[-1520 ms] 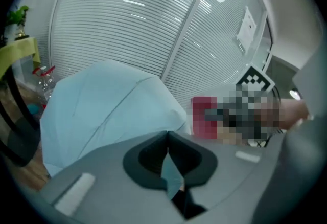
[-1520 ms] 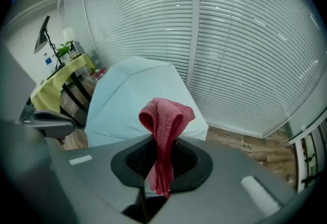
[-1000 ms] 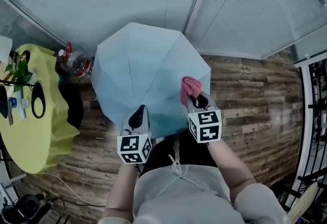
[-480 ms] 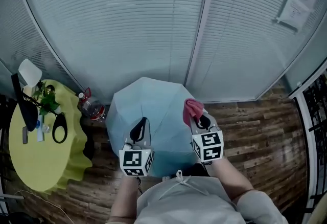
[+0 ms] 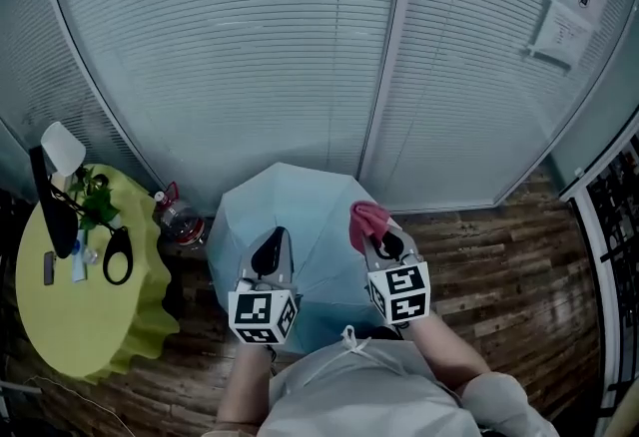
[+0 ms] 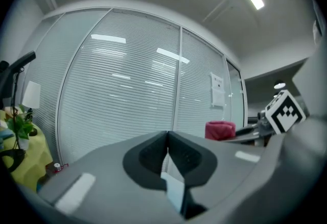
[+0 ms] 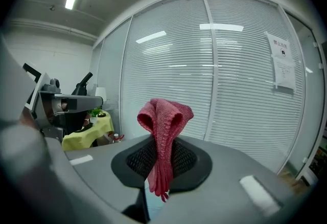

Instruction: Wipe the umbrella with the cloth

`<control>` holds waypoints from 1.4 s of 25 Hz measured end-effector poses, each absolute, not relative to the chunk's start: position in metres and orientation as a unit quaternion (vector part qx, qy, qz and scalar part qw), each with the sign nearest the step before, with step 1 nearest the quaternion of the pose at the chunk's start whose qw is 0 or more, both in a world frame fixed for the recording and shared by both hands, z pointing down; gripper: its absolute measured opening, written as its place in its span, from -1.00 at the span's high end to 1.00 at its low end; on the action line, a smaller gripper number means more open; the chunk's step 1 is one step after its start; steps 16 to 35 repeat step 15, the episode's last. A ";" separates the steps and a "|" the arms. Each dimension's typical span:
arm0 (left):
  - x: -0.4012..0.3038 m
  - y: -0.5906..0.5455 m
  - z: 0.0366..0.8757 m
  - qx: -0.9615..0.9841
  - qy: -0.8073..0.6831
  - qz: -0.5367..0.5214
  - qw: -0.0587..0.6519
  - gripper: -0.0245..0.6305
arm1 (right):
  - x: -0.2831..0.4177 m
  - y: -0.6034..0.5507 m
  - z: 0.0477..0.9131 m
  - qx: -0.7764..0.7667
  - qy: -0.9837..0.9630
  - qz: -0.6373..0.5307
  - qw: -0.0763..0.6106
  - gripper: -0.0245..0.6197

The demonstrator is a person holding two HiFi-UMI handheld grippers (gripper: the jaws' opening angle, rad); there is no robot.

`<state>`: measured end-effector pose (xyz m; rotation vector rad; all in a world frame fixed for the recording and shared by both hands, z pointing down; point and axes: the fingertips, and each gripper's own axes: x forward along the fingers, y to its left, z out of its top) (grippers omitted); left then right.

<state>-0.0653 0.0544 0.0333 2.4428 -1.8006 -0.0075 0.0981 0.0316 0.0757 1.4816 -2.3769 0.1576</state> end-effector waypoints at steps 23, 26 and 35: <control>-0.062 0.054 0.041 0.801 -0.595 0.013 0.061 0.91 | 0.086 0.033 0.085 0.504 -0.845 0.063 0.169 0.77; -0.062 0.054 0.041 0.801 -0.595 0.013 0.061 0.91 | 0.086 0.033 0.085 0.504 -0.845 0.063 0.169 0.77; -0.062 0.054 0.041 0.801 -0.595 0.013 0.061 0.91 | 0.086 0.033 0.085 0.504 -0.845 0.063 0.169 0.77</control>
